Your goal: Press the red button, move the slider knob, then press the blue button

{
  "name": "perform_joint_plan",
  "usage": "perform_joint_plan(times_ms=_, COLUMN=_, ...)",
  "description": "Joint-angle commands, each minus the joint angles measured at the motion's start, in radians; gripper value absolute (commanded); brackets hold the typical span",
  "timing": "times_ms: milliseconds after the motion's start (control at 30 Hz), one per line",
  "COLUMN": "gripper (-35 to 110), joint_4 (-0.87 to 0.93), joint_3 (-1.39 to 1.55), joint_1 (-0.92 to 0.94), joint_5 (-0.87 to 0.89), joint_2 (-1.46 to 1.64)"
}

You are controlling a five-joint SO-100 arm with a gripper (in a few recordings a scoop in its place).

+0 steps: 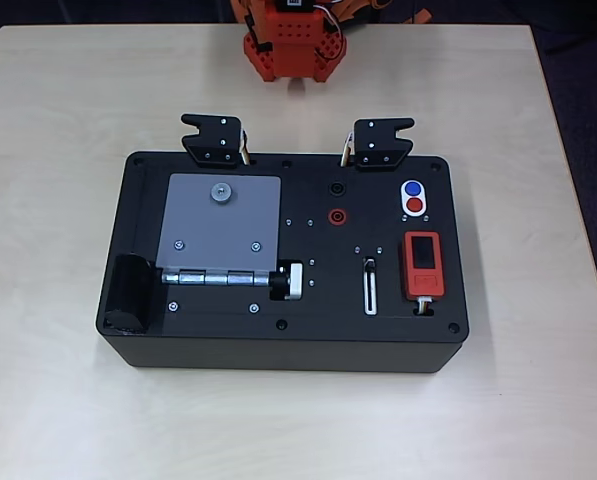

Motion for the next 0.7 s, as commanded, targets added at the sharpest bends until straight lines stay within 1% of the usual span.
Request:
perform_joint_plan(times_ms=0, gripper=0, joint_4=-0.008, joint_3=0.005, joint_1=0.003, joint_5=-0.003, joint_2=-0.002)
perform_joint_plan(times_ms=100, gripper=0, joint_4=0.017, joint_3=0.005, joint_1=0.005, joint_5=-0.089, joint_2=-0.002)
perform_joint_plan(times_ms=233, gripper=0, joint_4=0.12, joint_3=0.005, joint_1=-0.028, joint_5=-0.327, joint_2=-0.002)
perform_joint_plan(times_ms=333, gripper=0, joint_4=0.247, joint_3=0.005, joint_1=-0.029, joint_5=-0.548, joint_2=-0.002)
perform_joint_plan(times_ms=467, gripper=0, joint_4=0.448, joint_3=-0.009, joint_1=-0.031, joint_5=-0.744, joint_2=-0.002)
perform_joint_plan(times_ms=533, gripper=0, joint_4=0.566, joint_3=-0.034, joint_1=-0.031, joint_5=-0.801, joint_2=-0.002)
perform_joint_plan(times_ms=667, gripper=0, joint_4=0.788, joint_3=-0.081, joint_1=-0.043, joint_5=-0.818, joint_2=0.0)
